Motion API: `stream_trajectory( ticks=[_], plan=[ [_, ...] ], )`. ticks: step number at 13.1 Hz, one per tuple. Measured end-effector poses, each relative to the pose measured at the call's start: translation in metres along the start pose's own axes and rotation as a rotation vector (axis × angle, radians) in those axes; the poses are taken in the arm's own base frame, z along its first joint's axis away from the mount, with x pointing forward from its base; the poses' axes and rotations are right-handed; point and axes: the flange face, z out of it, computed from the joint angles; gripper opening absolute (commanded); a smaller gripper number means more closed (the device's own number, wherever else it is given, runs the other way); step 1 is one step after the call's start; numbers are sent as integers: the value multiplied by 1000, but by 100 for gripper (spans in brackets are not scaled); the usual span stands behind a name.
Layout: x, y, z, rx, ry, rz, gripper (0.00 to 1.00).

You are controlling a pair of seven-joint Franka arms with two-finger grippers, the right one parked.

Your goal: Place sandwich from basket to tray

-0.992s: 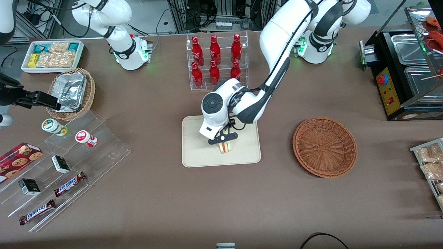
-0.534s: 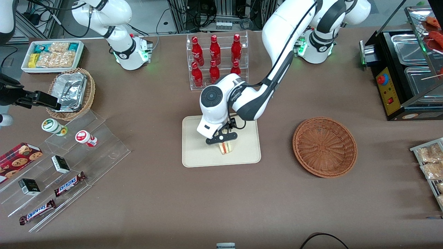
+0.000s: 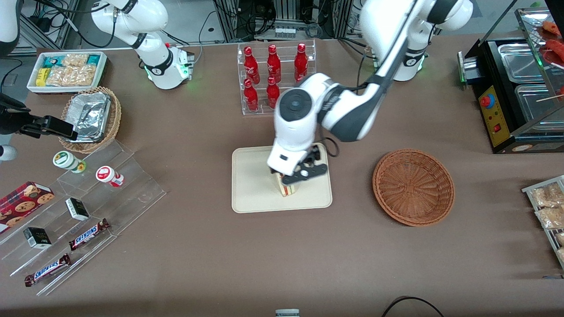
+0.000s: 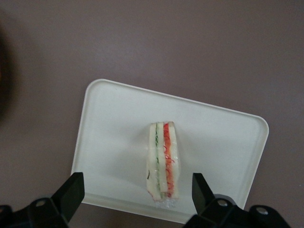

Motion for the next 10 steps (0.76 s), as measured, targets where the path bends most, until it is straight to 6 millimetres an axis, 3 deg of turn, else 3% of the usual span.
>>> stream_trajectory(
  ticks=[5, 10],
  plan=[
    [63, -101, -28, 24, -73, 101, 100],
    [89, -194, -49, 26, -93, 185, 100]
  ],
)
